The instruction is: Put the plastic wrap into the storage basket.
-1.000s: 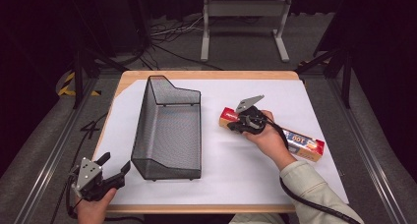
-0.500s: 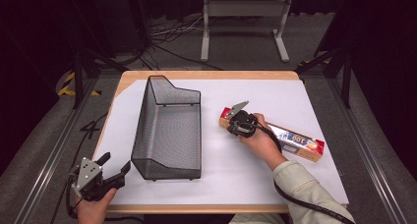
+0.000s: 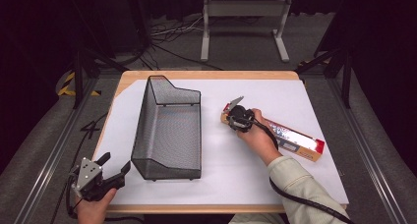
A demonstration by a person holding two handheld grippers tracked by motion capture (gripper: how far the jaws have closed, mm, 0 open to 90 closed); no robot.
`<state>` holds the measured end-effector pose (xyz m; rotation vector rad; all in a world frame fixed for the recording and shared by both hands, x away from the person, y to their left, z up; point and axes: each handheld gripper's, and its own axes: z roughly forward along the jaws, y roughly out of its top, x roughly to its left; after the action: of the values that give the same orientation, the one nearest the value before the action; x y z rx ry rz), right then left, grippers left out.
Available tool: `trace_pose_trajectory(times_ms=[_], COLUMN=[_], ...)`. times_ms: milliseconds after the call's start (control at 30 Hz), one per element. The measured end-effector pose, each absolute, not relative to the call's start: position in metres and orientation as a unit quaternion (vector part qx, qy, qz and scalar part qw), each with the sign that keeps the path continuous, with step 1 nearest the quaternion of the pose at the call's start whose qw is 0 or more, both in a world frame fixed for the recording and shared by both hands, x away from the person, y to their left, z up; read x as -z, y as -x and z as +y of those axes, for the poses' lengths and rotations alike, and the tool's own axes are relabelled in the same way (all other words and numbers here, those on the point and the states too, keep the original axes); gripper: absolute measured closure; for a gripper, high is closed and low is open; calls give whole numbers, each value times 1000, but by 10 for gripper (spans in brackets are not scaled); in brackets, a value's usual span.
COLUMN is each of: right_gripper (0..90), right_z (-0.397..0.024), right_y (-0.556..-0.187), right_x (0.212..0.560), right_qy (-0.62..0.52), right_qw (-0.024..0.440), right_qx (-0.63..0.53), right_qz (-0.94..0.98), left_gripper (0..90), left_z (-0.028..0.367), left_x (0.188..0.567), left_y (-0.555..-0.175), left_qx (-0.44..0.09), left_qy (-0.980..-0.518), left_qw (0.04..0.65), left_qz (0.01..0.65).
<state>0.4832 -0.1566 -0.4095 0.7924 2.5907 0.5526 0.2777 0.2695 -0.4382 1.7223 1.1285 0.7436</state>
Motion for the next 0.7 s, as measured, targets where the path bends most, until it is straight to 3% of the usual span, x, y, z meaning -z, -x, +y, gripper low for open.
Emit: trace_pose_trajectory(times_ms=[333,700], right_gripper=[900,900], right_z=[-163,-183], right_y=[-499,-484], right_x=[405,381], right_qy=[-313,-300], right_qw=[180,161], right_qx=[-200,-253], right_qz=[911,905], left_gripper=[254,254], left_z=[271,270], left_x=[438,439], left_y=[-277,-278], left_qx=[-300,-299], left_qy=[-699,-702], left_qw=[461,457], left_qz=[457,457])
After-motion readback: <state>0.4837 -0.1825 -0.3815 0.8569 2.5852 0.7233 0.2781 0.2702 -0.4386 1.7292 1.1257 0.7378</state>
